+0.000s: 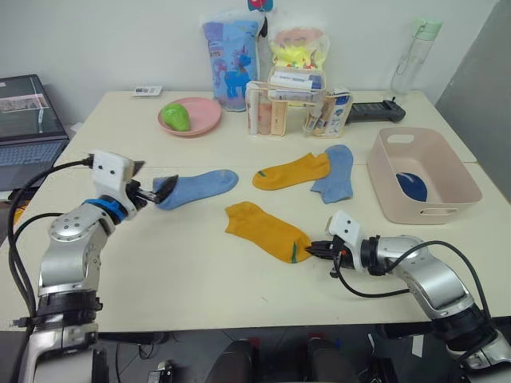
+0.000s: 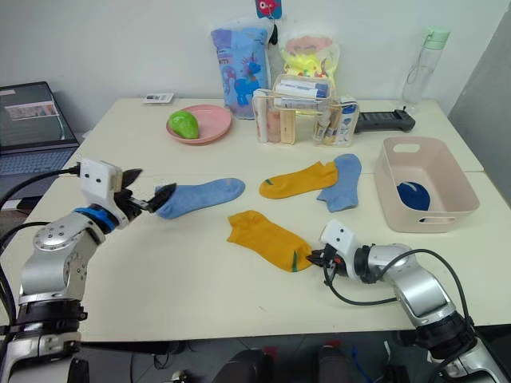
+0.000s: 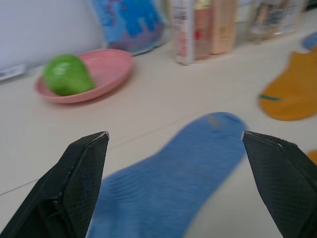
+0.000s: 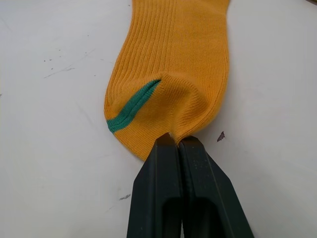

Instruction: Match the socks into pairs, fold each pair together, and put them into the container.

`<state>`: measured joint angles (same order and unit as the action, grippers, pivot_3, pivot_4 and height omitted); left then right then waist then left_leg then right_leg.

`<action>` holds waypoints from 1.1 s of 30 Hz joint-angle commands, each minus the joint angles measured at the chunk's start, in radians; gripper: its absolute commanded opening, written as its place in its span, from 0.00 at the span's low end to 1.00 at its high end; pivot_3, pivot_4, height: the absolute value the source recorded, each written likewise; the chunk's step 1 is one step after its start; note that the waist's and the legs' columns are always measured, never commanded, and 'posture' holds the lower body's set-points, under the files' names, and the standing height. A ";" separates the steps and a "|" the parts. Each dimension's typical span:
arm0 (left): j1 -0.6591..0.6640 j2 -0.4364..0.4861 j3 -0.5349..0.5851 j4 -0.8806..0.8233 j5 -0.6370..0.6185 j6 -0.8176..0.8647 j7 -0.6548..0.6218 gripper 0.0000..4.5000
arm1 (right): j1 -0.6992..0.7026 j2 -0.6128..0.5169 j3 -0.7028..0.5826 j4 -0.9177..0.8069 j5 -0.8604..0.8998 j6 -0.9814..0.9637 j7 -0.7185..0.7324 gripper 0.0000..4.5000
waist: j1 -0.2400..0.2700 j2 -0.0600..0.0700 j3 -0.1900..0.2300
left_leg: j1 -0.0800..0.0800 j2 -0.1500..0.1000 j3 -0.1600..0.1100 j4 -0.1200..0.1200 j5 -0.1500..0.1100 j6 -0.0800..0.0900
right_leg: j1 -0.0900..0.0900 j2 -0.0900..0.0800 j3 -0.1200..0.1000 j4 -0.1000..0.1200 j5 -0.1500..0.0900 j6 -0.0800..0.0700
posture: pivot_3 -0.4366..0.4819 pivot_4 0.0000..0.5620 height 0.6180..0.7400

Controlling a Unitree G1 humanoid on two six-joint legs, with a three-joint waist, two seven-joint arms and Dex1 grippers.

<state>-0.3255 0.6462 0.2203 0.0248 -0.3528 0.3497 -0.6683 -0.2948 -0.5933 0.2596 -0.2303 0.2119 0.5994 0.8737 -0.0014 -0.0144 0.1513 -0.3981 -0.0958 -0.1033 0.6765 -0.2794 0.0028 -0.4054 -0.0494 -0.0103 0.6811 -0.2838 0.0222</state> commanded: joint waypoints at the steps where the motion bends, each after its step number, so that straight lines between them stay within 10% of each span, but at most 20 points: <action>1: 0.001 -0.063 -0.142 -0.078 0.050 0.005 -0.002 0.99 | -0.012 -0.004 -0.021 -0.030 0.019 0.009 0.004 0.00 | 0.003 0.000 0.000 | 0.000 0.000 0.000 0.000 0.000 0.000 | 0.000 0.000 0.000 0.000 0.000 0.000 | 0.48 0.27 1.00; 11: -0.111 -0.098 -0.291 0.201 0.205 -0.029 -0.015 0.99 | 0.007 0.000 -0.026 -0.067 0.033 0.045 -0.019 0.00 | -0.004 0.000 0.000 | 0.000 0.000 0.000 0.000 0.000 0.000 | 0.000 0.001 0.000 0.001 0.000 0.000 | 0.48 0.27 1.00; 24: -0.142 -0.104 -0.274 0.213 0.158 -0.041 -0.156 0.05 | -0.008 0.009 -0.022 -0.057 0.033 0.043 -0.031 0.00 | -0.001 0.000 0.000 | 0.000 0.000 0.000 0.000 0.000 0.000 | 0.000 0.000 0.000 0.000 0.000 0.000 | 0.48 0.27 1.00; 33: 0.015 -0.053 -0.205 -0.018 0.078 0.111 -0.151 0.01 | -0.112 0.046 -0.027 0.073 -0.032 -0.012 -0.098 0.00 | -0.007 0.000 0.000 | 0.000 0.000 0.000 0.000 0.000 0.000 | 0.000 0.000 0.000 0.000 0.000 0.000 | 0.48 0.27 1.00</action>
<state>-0.3304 0.5765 -0.0182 0.0727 -0.2543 0.4380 -0.8188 -0.3769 -0.5550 0.2514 -0.1665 0.1962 0.6177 0.7940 -0.0081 -0.0143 0.1516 -0.3978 -0.0955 -0.1031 0.6760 -0.2794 0.0028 -0.4058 -0.0490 -0.0099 0.6814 -0.2838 0.0221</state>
